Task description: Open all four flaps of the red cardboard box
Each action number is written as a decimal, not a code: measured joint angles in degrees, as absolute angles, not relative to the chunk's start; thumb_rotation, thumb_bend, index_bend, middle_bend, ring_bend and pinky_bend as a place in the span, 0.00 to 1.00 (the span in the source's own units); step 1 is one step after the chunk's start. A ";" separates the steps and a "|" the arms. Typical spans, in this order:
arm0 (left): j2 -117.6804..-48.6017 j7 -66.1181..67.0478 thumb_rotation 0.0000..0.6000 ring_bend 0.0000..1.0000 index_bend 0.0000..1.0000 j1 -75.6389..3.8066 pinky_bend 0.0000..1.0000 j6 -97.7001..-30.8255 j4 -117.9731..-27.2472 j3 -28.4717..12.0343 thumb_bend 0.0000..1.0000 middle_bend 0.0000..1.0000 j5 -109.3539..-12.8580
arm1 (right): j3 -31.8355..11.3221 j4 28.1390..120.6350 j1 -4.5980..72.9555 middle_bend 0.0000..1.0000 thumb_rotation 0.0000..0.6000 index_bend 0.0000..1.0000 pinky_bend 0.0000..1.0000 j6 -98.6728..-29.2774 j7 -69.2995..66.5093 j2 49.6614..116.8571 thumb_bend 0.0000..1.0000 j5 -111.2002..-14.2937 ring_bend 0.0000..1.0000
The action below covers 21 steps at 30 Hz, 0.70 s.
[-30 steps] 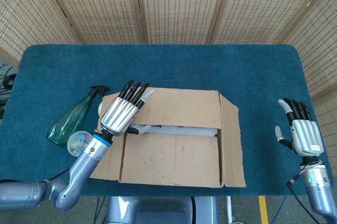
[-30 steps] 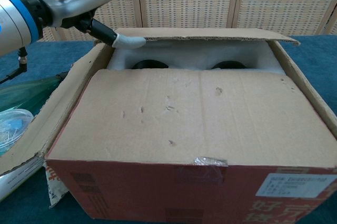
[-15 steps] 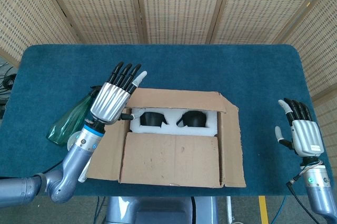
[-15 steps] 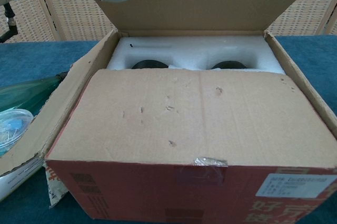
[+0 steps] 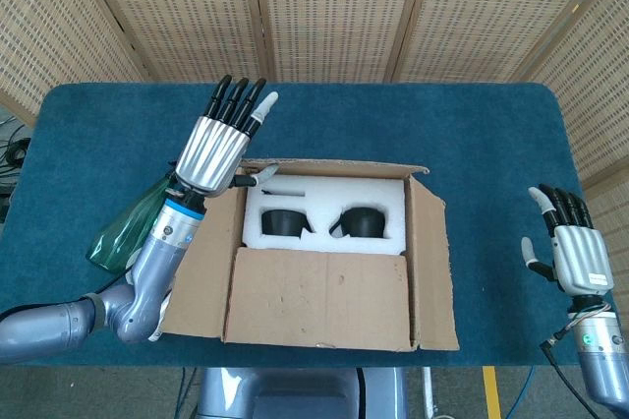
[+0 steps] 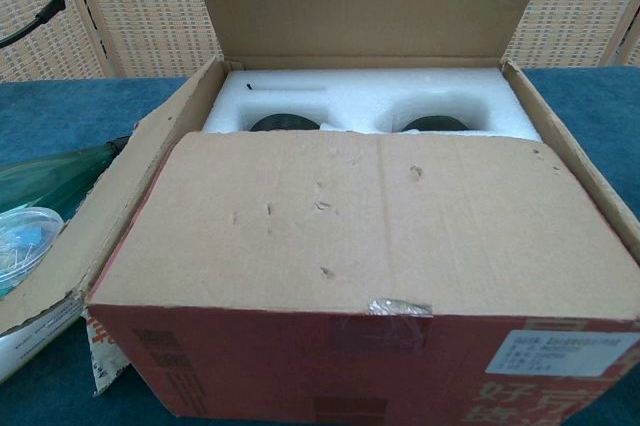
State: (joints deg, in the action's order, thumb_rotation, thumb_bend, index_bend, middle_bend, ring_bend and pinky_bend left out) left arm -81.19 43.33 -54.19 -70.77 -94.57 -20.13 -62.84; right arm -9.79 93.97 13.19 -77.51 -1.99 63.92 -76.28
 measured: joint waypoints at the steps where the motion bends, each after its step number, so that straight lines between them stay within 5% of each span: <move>1: -81.43 43.33 0.43 0.00 0.00 -54.57 0.00 -70.40 -93.91 -20.41 0.25 0.00 -62.37 | -9.78 93.98 13.12 0.07 1.00 0.09 0.00 -77.53 -2.03 63.86 0.52 -76.25 0.00; 21: -87.53 44.59 0.43 0.00 0.00 -60.37 0.00 -64.68 -77.89 -22.91 0.25 0.00 -51.85 | -9.90 94.17 12.43 0.07 1.00 0.09 0.00 -77.43 -1.95 63.09 0.52 -75.30 0.00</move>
State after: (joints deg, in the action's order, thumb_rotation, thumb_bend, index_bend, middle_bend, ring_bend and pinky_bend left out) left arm -87.53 44.59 -60.37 -64.68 -77.89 -22.91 -51.85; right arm -9.90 94.17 12.43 -77.43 -1.95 63.09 -75.30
